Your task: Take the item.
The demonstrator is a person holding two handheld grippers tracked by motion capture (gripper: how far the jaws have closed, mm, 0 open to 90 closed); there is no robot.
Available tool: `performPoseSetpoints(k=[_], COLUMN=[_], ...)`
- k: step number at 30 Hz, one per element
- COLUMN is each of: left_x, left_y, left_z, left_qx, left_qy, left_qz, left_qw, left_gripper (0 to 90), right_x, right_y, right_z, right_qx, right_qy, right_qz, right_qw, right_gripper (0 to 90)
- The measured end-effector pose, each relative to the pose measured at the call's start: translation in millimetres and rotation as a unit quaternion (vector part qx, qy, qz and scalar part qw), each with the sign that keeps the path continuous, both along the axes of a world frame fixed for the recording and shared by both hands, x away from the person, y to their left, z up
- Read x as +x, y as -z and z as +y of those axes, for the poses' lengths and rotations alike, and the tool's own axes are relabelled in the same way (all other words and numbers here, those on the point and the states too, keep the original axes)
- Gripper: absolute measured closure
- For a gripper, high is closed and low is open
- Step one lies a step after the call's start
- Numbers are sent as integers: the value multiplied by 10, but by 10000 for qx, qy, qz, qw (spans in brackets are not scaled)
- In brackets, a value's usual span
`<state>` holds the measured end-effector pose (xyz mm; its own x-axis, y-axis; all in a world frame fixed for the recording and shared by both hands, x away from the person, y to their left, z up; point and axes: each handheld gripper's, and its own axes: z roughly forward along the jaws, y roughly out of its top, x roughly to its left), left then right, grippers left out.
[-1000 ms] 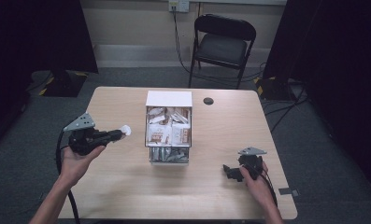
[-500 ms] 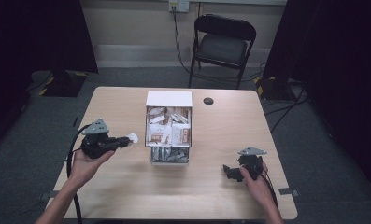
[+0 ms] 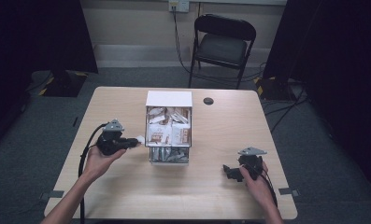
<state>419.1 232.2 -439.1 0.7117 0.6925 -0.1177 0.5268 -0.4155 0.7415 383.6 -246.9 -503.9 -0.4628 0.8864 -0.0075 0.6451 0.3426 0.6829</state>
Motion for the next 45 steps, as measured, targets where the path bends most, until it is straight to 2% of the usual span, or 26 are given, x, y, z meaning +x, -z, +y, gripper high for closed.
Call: performPoseSetpoints(k=[2, 6, 8, 11, 13, 15, 23, 26, 28, 31, 32, 35, 39, 42, 45], left_x=[35, 84, 98, 101, 94, 95, 112, 128, 124, 125, 124, 133, 132, 122, 101], left_y=[70, 196, 235, 294, 320, 345, 444, 465, 490, 513, 510, 506, 486, 468, 425], left_z=[-7, -6, 8, 20, 23, 29, -25, -10, -3, 5, -2, 9, 17, 32, 49], left_qx=[-111, -51, -173, -127, -45, -100, 19, -44, 73, 69, 142, -101, -6, -46, -41], left_qy=[-64, -83, -105, -110, -125, -152, -172, -182, -203, -240, -233, -304, -325, -334, -382], left_qz=[82, 264, 363, 452, 428, 497, 533, 606, 585, 599, 575, 633, 530, 499, 352], left_qw=[9999, 9996, 9991, 9988, 9990, 9986, 9984, 9980, 9981, 9979, 9980, 9975, 9981, 9982, 9986], left_gripper=[868, 868, 868, 868, 868, 868, 867, 863, 860, 854, 848, 831, 763, 673, 572], right_x=[0, 0, 0, 0, 0, 0, 0, 0, 0, 0, 0, 0, 0, 0, 0], right_y=[0, 0, 0, 0, 0, 0, 0, 0, 0, 0, -1, 0, 0, -1, 0], right_z=[0, 0, 0, 0, 0, 0, 0, 0, 0, 0, 0, 0, 0, 0, 0], right_qx=[0, 0, 0, 0, -1, -1, 0, -1, 1, -1, 0, -1, 0, 1, 1], right_qy=[-1, -1, 0, 0, -1, -1, 0, -3, -3, -7, -2, -3, -1, -1, -4], right_qz=[3, 0, 2, 1, 3, 3, 0, 2, 2, -4, 2, 1, 2, 3, -2], right_qw=[10000, 10000, 10000, 10000, 10000, 10000, 10000, 10000, 10000, 10000, 10000, 10000, 10000, 10000, 10000], right_gripper=[0, 0, 0, 0, 0, 0, 0, 0, 0, 0, 0, 0, 0, 0, 0])
